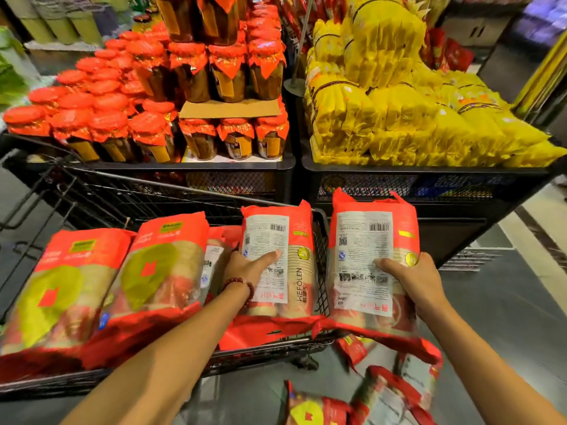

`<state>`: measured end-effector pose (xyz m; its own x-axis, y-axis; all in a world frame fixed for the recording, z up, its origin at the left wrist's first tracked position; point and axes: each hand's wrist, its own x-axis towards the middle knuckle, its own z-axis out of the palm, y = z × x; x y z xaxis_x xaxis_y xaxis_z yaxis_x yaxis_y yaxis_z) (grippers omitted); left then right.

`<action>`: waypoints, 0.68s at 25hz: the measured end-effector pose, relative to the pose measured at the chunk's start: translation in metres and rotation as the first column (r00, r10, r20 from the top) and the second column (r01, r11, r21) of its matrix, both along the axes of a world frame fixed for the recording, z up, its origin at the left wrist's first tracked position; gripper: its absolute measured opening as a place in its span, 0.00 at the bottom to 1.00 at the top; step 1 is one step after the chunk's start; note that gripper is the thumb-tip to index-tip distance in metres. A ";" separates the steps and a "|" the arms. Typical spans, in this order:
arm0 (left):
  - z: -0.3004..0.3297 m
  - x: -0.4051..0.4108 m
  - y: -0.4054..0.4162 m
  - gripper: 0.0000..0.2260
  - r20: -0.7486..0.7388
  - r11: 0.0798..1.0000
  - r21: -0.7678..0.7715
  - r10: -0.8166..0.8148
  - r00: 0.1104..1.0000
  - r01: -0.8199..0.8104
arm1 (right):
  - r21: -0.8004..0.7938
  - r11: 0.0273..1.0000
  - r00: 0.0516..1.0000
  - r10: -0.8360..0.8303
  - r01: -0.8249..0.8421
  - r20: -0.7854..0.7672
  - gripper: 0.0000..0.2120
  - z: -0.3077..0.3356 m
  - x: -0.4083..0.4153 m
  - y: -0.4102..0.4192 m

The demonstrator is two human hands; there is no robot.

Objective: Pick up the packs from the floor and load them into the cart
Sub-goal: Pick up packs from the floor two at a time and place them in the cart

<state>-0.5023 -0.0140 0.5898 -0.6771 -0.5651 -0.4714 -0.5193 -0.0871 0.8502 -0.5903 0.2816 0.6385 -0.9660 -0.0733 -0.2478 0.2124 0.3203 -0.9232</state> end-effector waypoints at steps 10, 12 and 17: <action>-0.097 -0.035 0.025 0.44 0.280 0.996 -0.044 -0.066 0.958 0.081 | 0.013 0.980 0.978 -0.198 0.197 0.061 0.23 -0.046 -0.019 0.004; -0.112 -0.041 0.028 0.40 0.316 0.997 -0.026 -0.055 0.947 0.066 | 0.033 0.975 0.973 -0.220 0.218 0.068 0.21 -0.055 -0.018 0.010; -0.147 -0.049 0.026 0.37 0.362 0.999 -0.041 0.014 0.932 0.001 | 0.029 0.972 0.970 -0.233 0.232 0.067 0.09 -0.077 -0.013 0.029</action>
<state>-0.5515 0.0121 0.4426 -0.4606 -0.5922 -0.6611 -0.7924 -0.0613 0.6069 -0.6037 0.3105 0.5618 -0.9363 0.1570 -0.3143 0.3470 0.2733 -0.8972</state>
